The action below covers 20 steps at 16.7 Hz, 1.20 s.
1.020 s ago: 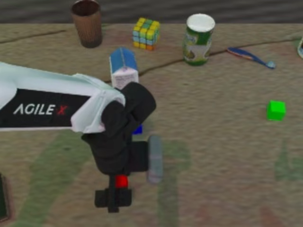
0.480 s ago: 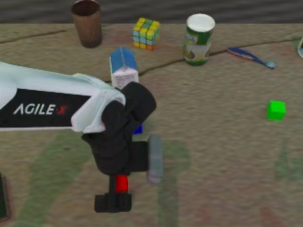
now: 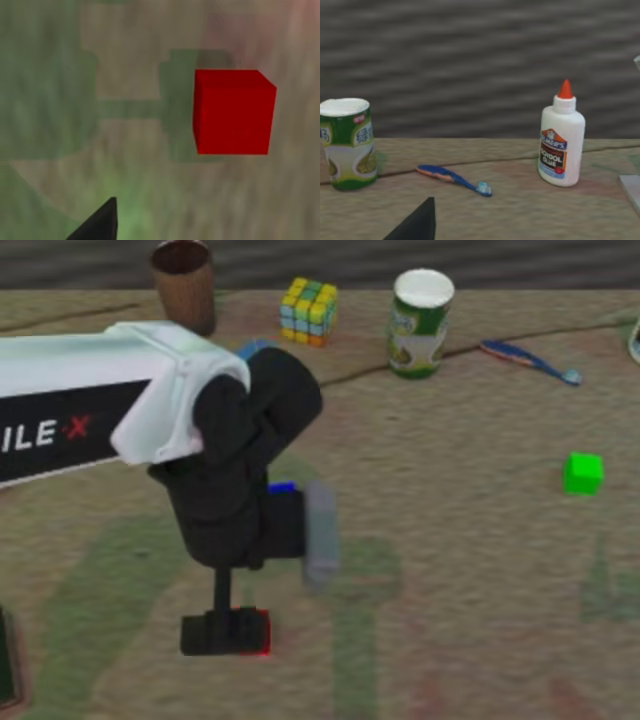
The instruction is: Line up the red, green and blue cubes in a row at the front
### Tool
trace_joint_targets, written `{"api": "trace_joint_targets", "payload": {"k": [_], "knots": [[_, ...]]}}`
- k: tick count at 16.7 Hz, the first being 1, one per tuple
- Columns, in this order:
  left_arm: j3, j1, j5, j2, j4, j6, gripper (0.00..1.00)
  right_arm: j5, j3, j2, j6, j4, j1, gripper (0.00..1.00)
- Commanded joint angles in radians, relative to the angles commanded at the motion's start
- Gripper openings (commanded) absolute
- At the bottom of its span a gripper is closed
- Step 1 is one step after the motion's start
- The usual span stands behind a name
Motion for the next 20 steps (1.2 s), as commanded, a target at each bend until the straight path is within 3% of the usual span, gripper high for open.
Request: {"api": "trace_joint_targets", "payload": {"k": [6, 9, 14, 20], "knots": [[-0.003, 0.000, -0.001, -0.013, -0.003, -0.003, 1.00, -0.001, 0.010, 0.010, 0.002, -0.006, 0.001, 1.00], [-0.066, 0.041, -0.005, -0.089, 0.041, -0.035, 1.00, -0.003, 0.103, 0.103, 0.017, -0.066, 0.010, 1.00], [-0.300, 0.187, -0.017, -0.396, 0.203, -0.169, 1.00, -0.001, 0.440, 0.470, 0.068, -0.272, 0.028, 1.00], [-0.706, 0.413, -0.031, -0.964, 0.481, -0.423, 1.00, 0.003, 0.965, 1.172, 0.143, -0.616, 0.057, 1.00]]}}
